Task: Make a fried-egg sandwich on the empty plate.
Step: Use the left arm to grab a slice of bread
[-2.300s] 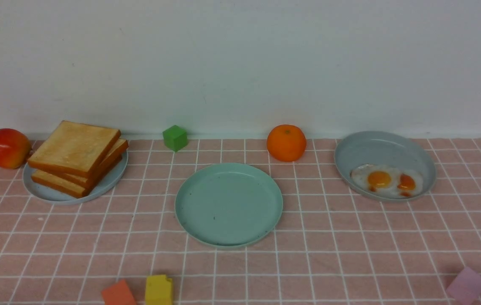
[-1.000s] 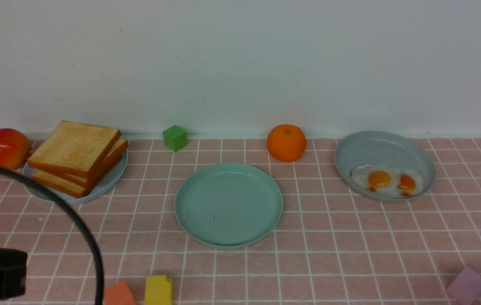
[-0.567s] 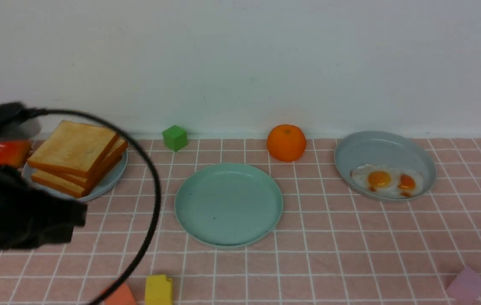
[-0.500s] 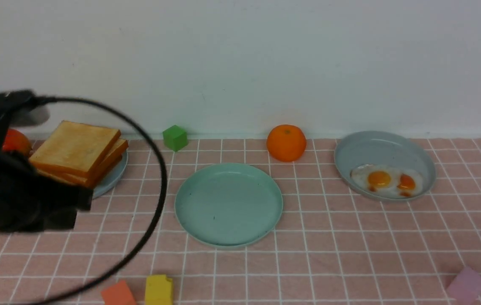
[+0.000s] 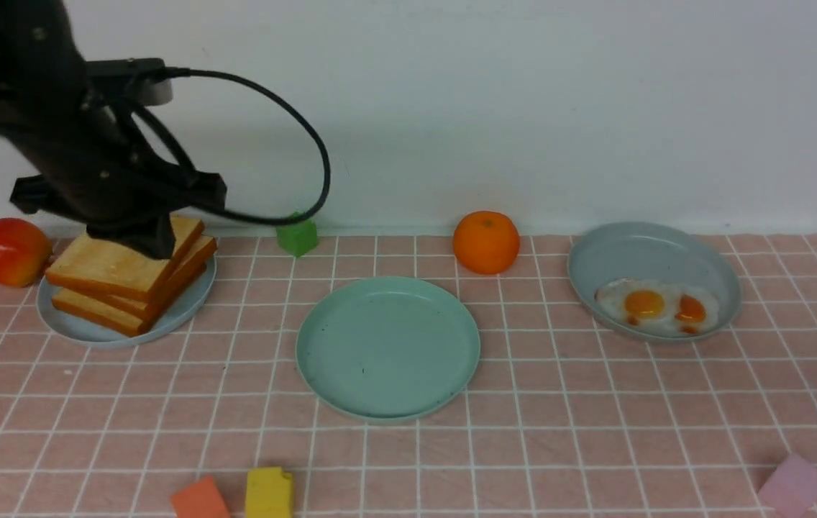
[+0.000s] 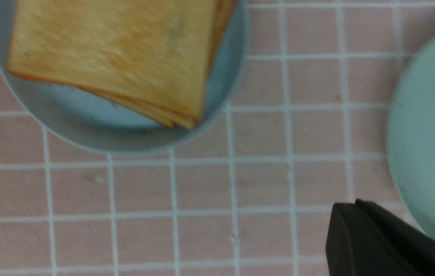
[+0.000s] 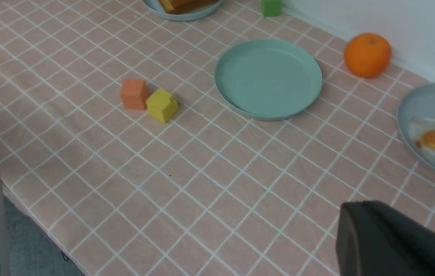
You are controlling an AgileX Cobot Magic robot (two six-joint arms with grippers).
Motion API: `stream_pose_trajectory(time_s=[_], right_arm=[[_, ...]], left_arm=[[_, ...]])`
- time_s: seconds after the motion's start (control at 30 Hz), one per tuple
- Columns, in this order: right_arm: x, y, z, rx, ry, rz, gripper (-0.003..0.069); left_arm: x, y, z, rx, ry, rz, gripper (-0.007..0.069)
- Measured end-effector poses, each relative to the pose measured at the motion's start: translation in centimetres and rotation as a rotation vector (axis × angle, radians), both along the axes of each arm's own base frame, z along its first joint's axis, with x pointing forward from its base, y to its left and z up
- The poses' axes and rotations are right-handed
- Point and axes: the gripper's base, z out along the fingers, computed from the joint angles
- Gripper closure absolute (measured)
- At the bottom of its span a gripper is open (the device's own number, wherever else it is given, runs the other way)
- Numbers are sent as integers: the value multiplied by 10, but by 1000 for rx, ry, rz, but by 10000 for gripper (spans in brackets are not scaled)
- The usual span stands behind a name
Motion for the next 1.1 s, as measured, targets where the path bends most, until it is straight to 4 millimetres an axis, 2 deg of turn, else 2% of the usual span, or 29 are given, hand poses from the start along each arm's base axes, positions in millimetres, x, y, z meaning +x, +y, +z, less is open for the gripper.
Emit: stream_pose_trajectory(time_s=[0.07,0.2,0.3,0.43,0.57,0.77,0.9,0.93,0.97,1.03,1.1], right_arm=[[0,0,0,-3,-7,1,634],[2,-2,0,-17,-20,-15,631],[4,-4,1,-30,-41,-35,629],[5,-4,3,-21,-58,-42,624],[5,-4,3,-21,-59,-42,619],[4,-3,3,-8,-56,-34,613],[4,-1,3,4,-52,-26,610],[3,-1,4,10,-50,-22,610],[3,-1,4,11,-50,-21,610],[3,-1,4,15,-49,-19,608],[3,0,4,19,-48,-16,606]], left_arm=[[19,7,-11,14,0,18,624],[39,11,-29,67,3,-9,554],[56,12,-52,141,-3,-71,417],[69,16,-71,219,-42,-110,274],[81,17,-86,273,-91,-145,197],[90,17,-101,310,-120,-176,201],[92,17,-105,316,-124,-182,249],[92,17,-105,315,-125,-179,298],[92,17,-105,315,-125,-179,298],[92,17,-105,310,-121,-168,378],[92,17,-105,305,-116,-160,412]])
